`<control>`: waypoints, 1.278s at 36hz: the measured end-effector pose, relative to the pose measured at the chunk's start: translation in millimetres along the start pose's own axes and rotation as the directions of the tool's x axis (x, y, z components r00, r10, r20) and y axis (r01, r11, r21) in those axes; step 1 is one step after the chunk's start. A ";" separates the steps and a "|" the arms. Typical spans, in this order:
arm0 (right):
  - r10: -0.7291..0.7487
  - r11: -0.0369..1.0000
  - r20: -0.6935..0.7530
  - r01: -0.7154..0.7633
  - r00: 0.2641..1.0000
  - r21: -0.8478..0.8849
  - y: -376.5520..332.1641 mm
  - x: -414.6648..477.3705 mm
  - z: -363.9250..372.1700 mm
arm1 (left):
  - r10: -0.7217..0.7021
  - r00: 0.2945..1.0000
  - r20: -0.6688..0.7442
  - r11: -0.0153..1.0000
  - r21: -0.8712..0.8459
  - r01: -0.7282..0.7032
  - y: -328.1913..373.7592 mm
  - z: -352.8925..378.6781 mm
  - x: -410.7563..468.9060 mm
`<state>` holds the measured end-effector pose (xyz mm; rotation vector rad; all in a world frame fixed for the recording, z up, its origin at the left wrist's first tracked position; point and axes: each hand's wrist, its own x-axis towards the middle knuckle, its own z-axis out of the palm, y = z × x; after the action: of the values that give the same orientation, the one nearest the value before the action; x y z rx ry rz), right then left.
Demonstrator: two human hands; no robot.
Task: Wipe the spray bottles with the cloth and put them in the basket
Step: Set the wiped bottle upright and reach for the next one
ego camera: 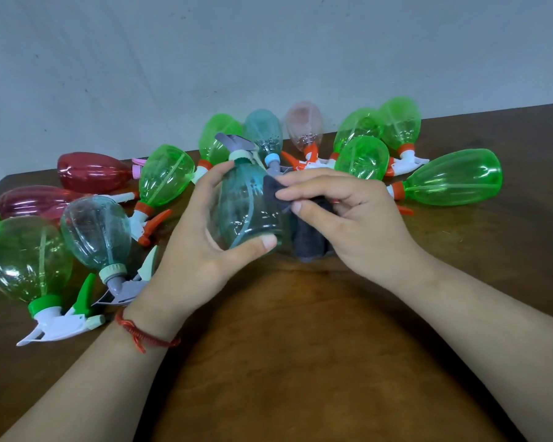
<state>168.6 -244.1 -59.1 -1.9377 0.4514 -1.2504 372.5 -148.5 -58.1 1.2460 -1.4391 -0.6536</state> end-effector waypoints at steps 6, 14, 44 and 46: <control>0.215 0.932 -0.092 -0.176 0.972 0.315 4.4 8.2 -6.3 | 0.024 0.992 0.125 0.991 -0.132 -0.007 11.5 13.9 -10.0; 0.207 0.949 -0.105 -0.174 0.973 0.263 1.6 9.0 -5.9 | -0.041 0.972 0.233 0.998 -0.033 0.050 6.3 6.6 -7.2; -0.056 0.977 -0.054 0.043 0.997 -0.210 -7.1 -7.9 6.8 | -0.122 0.981 -0.152 0.963 -0.259 0.079 2.2 11.2 3.2; -0.013 0.986 -0.095 -0.003 0.995 -0.165 -4.6 -6.3 5.7 | -0.216 0.966 -0.142 0.888 -0.440 0.134 6.5 10.0 5.1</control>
<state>170.3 -234.7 -60.7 -2.0223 0.6166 -1.3497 361.6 -153.5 -53.3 1.0602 -0.9634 -0.8966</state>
